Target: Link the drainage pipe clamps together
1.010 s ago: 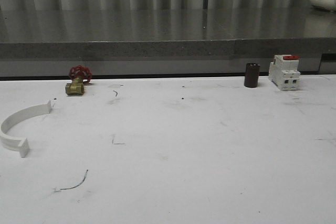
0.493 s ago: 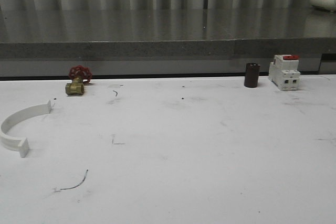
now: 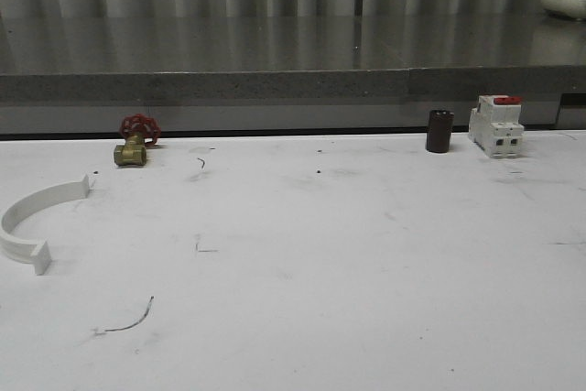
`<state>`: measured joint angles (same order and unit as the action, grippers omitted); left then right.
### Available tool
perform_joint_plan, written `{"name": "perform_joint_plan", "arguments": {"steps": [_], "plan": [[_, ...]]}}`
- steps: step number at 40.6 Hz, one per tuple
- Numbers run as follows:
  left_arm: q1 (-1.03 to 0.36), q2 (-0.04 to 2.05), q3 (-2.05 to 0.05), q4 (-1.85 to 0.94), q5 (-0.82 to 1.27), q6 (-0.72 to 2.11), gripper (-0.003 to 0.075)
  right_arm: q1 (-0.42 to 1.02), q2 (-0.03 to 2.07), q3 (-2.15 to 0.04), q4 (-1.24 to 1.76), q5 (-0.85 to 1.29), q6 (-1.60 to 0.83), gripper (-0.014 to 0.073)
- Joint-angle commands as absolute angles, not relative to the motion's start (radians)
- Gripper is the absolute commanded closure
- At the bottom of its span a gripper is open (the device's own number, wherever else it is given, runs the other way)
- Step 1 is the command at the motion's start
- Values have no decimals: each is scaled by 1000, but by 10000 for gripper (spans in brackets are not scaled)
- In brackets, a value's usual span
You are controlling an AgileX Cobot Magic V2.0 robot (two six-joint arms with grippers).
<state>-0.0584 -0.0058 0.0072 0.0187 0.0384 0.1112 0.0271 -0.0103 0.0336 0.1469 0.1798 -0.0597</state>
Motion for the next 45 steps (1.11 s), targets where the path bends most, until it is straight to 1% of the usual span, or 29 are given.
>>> {"name": "perform_joint_plan", "arguments": {"steps": [1,5,9,11,14,18,22,27,29,30,32,34,35,37,38,40,41,42,43,44,45], "plan": [[-57,-23,-25,-21,-151,113,740,21,-27,-24,144,96,-65,706],[-57,-18,-118,-35,-104,113,740,21,-23,-115,144,156,-65,706],[-57,25,-238,-35,8,113,740,20,17,-227,144,235,-65,706],[-57,74,-300,-33,66,113,740,20,64,-288,144,267,-65,706],[-57,161,-361,-33,97,113,740,20,147,-362,144,285,-65,706],[-57,281,-410,-31,99,113,741,20,269,-430,144,281,-65,706],[-57,358,-437,-31,98,113,741,20,356,-460,144,282,-65,706],[-57,375,-439,-33,94,113,740,20,383,-461,144,283,-65,699],[-57,375,-439,-35,94,113,735,20,383,-461,144,282,-65,678],[-57,375,-439,-35,94,113,720,20,383,-461,144,281,-65,655],[-57,375,-439,-35,94,113,671,20,383,-461,144,277,-65,593],[-57,375,-439,-35,94,113,591,20,383,-461,144,275,-65,504],[-57,375,-439,-35,94,113,534,20,383,-461,144,275,-65,444],[-57,375,-439,-35,94,113,395,20,383,-461,144,276,-65,307],[-57,375,-437,-35,94,113,339,20,383,-461,144,276,-65,253],[-57,375,-433,-35,94,113,197,20,383,-461,139,276,-65,119],[-57,375,-431,-35,94,113,136,20,383,-461,134,276,-65,61],[-57,375,-429,-35,94,113,97,20,383,-461,131,276,-65,11],[-57,375,-429,-35,94,113,55,20,383,-461,128,276,-65,-21],[-57,375,-429,-35,94,113,25,20,383,-461,126,276,-65,-15],[-57,375,-429,-35,94,113,16,20,383,-461,125,276,-65,-6]]}}
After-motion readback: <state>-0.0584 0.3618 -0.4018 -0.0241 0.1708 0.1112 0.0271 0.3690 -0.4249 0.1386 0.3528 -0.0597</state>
